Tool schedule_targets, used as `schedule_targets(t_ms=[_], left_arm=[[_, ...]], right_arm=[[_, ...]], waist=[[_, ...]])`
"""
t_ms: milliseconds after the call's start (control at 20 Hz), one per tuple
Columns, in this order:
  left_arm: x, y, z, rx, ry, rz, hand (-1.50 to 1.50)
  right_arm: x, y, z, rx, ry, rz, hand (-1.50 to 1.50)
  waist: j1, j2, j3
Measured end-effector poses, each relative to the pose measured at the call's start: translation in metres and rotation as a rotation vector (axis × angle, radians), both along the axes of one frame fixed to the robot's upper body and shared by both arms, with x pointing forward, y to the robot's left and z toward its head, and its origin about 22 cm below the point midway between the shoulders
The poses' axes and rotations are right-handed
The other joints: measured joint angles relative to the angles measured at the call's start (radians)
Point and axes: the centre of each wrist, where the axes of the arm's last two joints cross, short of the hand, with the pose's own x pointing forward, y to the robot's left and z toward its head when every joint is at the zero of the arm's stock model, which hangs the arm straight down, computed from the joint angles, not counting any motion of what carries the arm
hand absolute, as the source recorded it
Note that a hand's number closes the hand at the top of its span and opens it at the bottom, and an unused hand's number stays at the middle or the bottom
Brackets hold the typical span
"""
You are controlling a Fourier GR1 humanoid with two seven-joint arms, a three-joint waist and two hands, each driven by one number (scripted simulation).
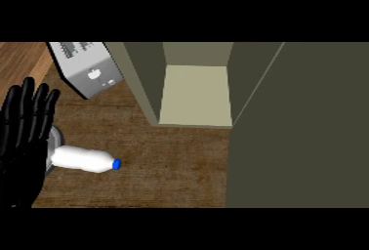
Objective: Pick up the bottled water, place it into the cabinet and close the cabinet
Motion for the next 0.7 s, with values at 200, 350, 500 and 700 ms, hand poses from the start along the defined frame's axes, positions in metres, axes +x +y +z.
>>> schedule_targets(t_ms=[200, 350, 500, 700], left_arm=[[-0.004, -0.001, -0.012, 0.355, 0.028, -0.045, -1.50], [-0.006, 0.004, -0.024, 0.693, 0.096, -0.088, -1.50], [-0.015, 0.001, -0.052, 0.929, 0.199, -0.088, -1.50], [-0.042, -0.023, -0.097, 1.125, 0.262, -0.088, -1.50]], right_arm=[[-0.003, -0.002, -0.004, -0.018, 0.036, 0.000, -1.50], [-0.006, -0.001, -0.010, -0.016, 0.088, 0.020, -1.50], [-0.012, 0.002, -0.017, 0.017, 0.154, 0.074, -1.50], [-0.027, 0.000, -0.017, 0.041, 0.211, 0.113, -1.50]], waist=[[-0.033, -0.003, 0.008], [-0.057, 0.000, 0.017], [-0.060, -0.003, 0.015], [-0.061, -0.012, 0.010]])
